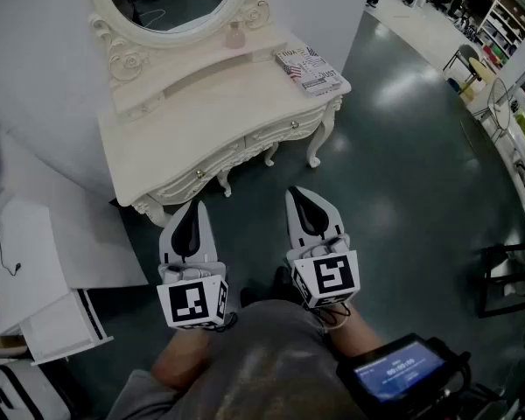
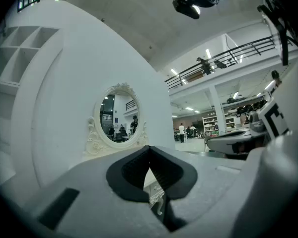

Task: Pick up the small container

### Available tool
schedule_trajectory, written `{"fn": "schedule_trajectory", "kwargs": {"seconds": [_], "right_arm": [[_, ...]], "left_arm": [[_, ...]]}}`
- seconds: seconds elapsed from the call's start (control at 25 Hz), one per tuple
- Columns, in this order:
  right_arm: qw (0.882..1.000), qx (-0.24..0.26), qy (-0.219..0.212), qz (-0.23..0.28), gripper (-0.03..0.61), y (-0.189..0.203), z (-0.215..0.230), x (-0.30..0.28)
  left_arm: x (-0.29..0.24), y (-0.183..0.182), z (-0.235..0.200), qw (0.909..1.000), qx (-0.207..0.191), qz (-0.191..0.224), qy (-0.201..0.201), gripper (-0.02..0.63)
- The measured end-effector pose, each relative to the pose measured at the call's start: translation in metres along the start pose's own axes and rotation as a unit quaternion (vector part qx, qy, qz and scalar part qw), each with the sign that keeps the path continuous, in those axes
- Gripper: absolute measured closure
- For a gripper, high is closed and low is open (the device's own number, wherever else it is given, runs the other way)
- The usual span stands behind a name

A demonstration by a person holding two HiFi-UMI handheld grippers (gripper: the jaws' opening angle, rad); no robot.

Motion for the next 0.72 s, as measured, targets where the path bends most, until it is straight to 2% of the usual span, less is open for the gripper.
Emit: {"fn": "schedule_trajectory", "kwargs": {"seconds": [0.16, 0.4, 0.72], "right_arm": [[1.0, -0.004, 0.005, -0.007, 0.566, 0.003, 0.012, -0.004], [0.999, -0.035, -0.001, -0.005, 0.565, 0.005, 0.047, -0.022], [1.0, -0.021, -0.015, -0.009, 0.563, 0.001, 0.108, -0.053]], "left_arm": [[-0.011, 0.002, 0.004, 1.0, 0.0, -0.004, 0.002, 0.603], [-0.045, 0.004, 0.021, 0.9998, -0.001, -0.02, -0.001, 0.603], [-0.095, -0.009, 0.053, 0.9997, -0.009, -0.013, -0.018, 0.603]]}}
Point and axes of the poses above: the fingertips, and each gripper's own axes: x backward along the fingers, z to its right, y out of its underside, the point moved 2 cm from there along x, backward along the fingers, and after that the axes turned 6 degrees about y, right-handed, at the moved point
